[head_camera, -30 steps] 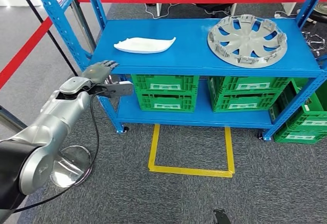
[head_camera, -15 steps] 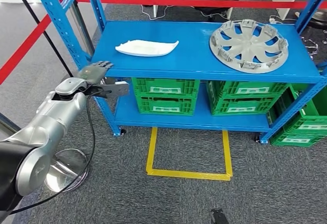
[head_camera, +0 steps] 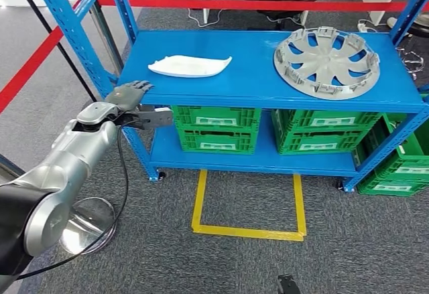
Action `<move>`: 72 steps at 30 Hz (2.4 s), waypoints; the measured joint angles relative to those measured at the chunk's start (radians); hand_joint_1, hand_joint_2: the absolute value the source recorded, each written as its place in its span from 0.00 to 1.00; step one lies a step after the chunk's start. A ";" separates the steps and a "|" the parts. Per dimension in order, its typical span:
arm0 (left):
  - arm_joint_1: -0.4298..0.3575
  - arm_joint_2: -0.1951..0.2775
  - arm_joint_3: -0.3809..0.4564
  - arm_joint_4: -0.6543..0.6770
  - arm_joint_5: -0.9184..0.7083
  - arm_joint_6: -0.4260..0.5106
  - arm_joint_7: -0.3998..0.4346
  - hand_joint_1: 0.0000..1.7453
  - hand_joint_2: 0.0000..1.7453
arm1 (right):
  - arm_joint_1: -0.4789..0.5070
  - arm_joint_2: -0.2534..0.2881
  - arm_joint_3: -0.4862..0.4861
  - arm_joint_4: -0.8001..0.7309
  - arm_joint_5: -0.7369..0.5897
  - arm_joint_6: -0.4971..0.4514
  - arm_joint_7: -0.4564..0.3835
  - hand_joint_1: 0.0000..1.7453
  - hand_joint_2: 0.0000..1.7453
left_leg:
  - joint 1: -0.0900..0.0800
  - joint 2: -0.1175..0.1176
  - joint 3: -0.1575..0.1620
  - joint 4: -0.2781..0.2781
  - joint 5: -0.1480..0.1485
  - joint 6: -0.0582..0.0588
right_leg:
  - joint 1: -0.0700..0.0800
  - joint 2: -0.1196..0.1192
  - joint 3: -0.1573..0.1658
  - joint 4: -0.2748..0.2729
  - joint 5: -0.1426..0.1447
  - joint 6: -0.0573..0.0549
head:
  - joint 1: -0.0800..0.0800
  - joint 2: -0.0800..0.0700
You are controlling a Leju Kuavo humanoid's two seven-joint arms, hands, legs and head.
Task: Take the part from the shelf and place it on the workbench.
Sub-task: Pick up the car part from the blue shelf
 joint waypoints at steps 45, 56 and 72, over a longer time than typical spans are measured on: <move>0.004 -0.033 -0.014 0.003 -0.005 -0.024 0.019 0.00 0.00 | -0.005 -0.021 0.004 0.000 0.002 0.019 0.000 0.00 0.00 | 0.008 0.004 -0.034 0.017 0.041 -0.012 | 0.000 0.004 0.030 -0.009 -0.017 0.005 | -0.007 0.000; 0.005 -0.054 -0.017 0.004 -0.008 -0.033 0.029 0.00 0.00 | 0.001 -0.026 0.004 0.000 -0.006 0.026 -0.003 0.00 0.00 | 0.004 0.000 -0.007 -0.003 0.021 0.036 | -0.002 -0.003 -0.111 0.239 -0.096 0.032 | 0.004 0.000; 0.011 -0.033 -0.020 0.008 -0.013 -0.036 0.033 0.00 0.00 | 0.001 -0.027 0.003 0.000 -0.010 0.029 -0.005 0.00 0.00 | 0.005 0.003 -0.131 0.211 -0.039 -0.015 | -0.005 0.001 0.019 -0.007 -0.008 -0.013 | -0.002 0.000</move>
